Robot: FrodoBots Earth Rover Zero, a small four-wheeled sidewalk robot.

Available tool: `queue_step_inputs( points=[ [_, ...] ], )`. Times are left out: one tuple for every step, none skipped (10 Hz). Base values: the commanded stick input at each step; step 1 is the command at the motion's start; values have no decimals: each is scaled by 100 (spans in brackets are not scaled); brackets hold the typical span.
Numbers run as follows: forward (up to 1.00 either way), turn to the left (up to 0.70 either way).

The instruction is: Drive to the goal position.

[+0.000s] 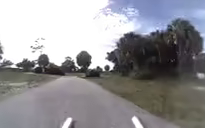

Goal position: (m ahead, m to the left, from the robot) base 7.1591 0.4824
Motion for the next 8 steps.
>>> queue_step_inputs(
  points=[
    [69,34],
    [69,30],
    [69,24],
    [69,18],
    [69,12],
    [69,6],
    [69,3],
    [69,3]
  ],
)
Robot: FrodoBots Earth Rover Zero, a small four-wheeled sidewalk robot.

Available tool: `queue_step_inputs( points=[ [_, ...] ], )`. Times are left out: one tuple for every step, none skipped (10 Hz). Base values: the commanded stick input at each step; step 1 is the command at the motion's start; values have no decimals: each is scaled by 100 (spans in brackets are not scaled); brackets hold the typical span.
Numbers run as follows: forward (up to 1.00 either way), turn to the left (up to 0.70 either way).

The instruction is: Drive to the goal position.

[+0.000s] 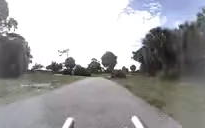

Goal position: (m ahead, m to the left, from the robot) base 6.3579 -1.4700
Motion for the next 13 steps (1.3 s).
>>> queue_step_inputs(
  points=[
    [69,3],
    [69,3],
    [69,3],
    [69,3],
    [69,3],
    [69,3],
    [69,3],
    [69,3],
    [69,3],
    [69,3],
    [69,3],
    [69,3],
    [69,3]
  ],
)
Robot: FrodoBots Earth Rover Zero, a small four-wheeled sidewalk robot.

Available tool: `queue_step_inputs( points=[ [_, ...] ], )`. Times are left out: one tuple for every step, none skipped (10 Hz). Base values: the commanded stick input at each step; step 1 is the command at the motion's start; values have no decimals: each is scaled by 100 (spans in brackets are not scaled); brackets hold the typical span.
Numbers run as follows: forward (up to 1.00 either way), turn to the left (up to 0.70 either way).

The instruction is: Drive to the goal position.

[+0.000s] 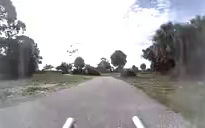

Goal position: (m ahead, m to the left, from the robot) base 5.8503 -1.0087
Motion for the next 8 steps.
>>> queue_step_inputs(
  points=[
    [69,3],
    [69,3],
    [69,3],
    [69,3],
    [69,3],
    [69,3],
    [69,3],
    [69,3]
  ],
)
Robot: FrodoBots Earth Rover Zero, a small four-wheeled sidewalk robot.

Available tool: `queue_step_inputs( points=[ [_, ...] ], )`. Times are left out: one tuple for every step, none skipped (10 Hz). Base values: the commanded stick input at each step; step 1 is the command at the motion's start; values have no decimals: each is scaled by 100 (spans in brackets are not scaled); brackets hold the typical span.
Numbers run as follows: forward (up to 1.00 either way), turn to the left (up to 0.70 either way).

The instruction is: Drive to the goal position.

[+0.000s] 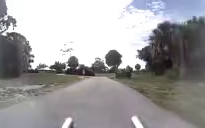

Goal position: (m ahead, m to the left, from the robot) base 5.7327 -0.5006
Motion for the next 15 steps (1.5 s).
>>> queue_step_inputs(
  points=[
    [69,3],
    [69,3],
    [69,3],
    [69,3],
    [69,3],
    [69,3],
    [69,3],
    [69,3],
    [69,3],
    [69,3],
    [69,3],
    [69,3],
    [69,3],
    [69,3],
    [69,3]
  ],
)
